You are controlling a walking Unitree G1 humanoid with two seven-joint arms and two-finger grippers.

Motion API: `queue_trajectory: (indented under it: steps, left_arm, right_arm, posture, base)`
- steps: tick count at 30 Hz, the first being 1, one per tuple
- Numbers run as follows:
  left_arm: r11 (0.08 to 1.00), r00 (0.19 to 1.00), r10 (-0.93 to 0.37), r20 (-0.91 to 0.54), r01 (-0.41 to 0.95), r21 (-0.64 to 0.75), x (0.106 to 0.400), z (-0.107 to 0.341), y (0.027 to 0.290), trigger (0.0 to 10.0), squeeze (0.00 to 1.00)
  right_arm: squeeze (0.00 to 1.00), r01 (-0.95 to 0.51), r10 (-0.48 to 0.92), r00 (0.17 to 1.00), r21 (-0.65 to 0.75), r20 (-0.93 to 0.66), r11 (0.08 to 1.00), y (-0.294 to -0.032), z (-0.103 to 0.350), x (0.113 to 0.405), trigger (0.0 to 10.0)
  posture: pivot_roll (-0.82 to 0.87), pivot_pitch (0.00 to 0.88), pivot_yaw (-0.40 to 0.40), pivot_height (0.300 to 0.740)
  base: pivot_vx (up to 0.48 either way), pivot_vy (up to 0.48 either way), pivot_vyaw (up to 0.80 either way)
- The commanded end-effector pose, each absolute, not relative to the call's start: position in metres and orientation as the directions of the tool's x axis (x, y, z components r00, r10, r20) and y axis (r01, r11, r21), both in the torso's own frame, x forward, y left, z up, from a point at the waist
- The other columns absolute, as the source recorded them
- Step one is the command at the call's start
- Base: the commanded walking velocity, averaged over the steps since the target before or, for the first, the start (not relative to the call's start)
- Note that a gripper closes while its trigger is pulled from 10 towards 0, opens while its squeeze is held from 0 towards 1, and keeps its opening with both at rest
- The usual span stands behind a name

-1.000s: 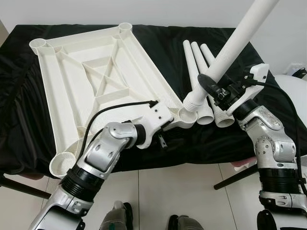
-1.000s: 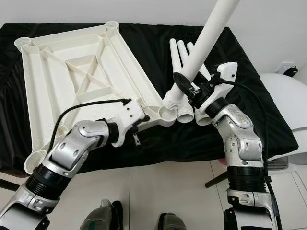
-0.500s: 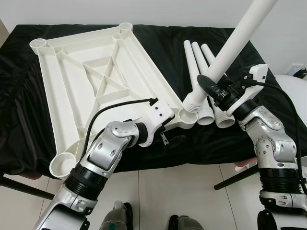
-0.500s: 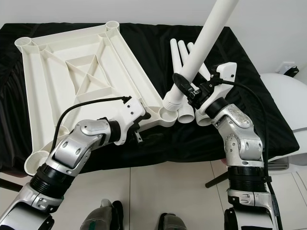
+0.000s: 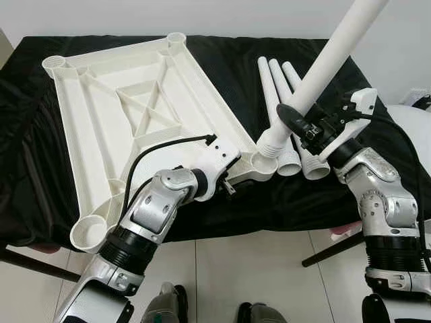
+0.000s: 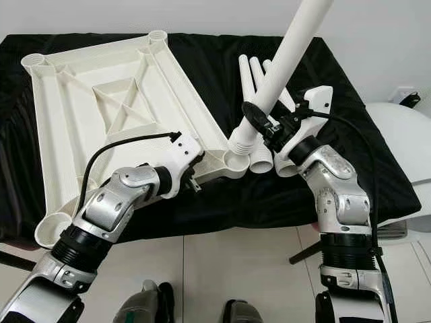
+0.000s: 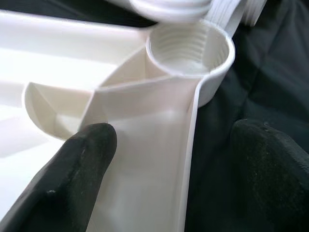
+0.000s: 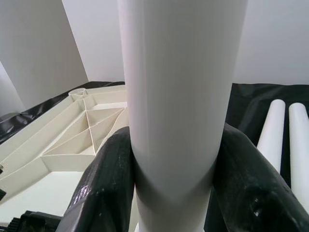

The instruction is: Building children table

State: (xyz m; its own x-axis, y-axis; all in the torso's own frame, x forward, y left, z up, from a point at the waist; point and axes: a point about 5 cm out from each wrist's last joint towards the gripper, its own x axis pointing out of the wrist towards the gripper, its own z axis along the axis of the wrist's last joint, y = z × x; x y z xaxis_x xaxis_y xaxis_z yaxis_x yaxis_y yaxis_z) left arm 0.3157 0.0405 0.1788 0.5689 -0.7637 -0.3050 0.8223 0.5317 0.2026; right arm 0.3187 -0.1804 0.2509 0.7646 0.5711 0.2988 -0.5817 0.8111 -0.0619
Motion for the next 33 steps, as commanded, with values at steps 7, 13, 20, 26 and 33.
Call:
queue_trajectory:
  steps: [7, 13, 20, 26, 33]
  left_arm:
    - [0.462, 0.510, -0.782, -0.358, 0.860, 0.215, 0.307, 0.166, 0.038, 5.3, 0.00]
    - [0.362, 0.426, -0.819, -0.384, 0.903, 0.230, 0.296, 0.161, 0.033, 0.0, 0.00]
    - [0.307, 0.382, -0.824, -0.418, 0.922, 0.236, 0.291, 0.157, 0.035, 7.5, 0.00]
    - [0.307, 0.383, -0.820, -0.424, 0.921, 0.239, 0.292, 0.156, 0.040, 0.0, 0.00]
    - [0.297, 0.382, -0.815, -0.435, 0.921, 0.252, 0.292, 0.156, 0.045, 0.0, 0.00]
  right_arm:
    - [0.00, -0.588, 0.585, 0.754, -0.091, 0.299, 0.804, -0.182, 0.257, 0.317, 10.0]
    - [0.00, -0.590, 0.587, 0.752, -0.093, 0.299, 0.802, -0.183, 0.258, 0.318, 10.0]
    - [0.00, -0.618, 0.619, 0.736, -0.104, 0.274, 0.780, -0.180, 0.257, 0.318, 10.0]
    - [0.00, -0.632, 0.637, 0.725, -0.117, 0.263, 0.766, -0.179, 0.256, 0.318, 10.0]
    - [0.00, -0.662, 0.665, 0.705, -0.107, 0.248, 0.742, -0.176, 0.253, 0.316, 10.0]
  posture:
    - [-0.04, 0.164, 0.011, 0.740]
    - [-0.04, 0.170, 0.011, 0.740]
    - [-0.04, 0.176, 0.008, 0.740]
    - [-0.04, 0.178, 0.006, 0.740]
    - [-0.03, 0.178, 0.005, 0.740]
  base:
    - [0.000, 0.000, 0.00]
    - [0.000, 0.000, 0.00]
    - [0.000, 0.000, 0.00]
    - [0.000, 0.000, 0.00]
    - [0.000, 0.000, 0.00]
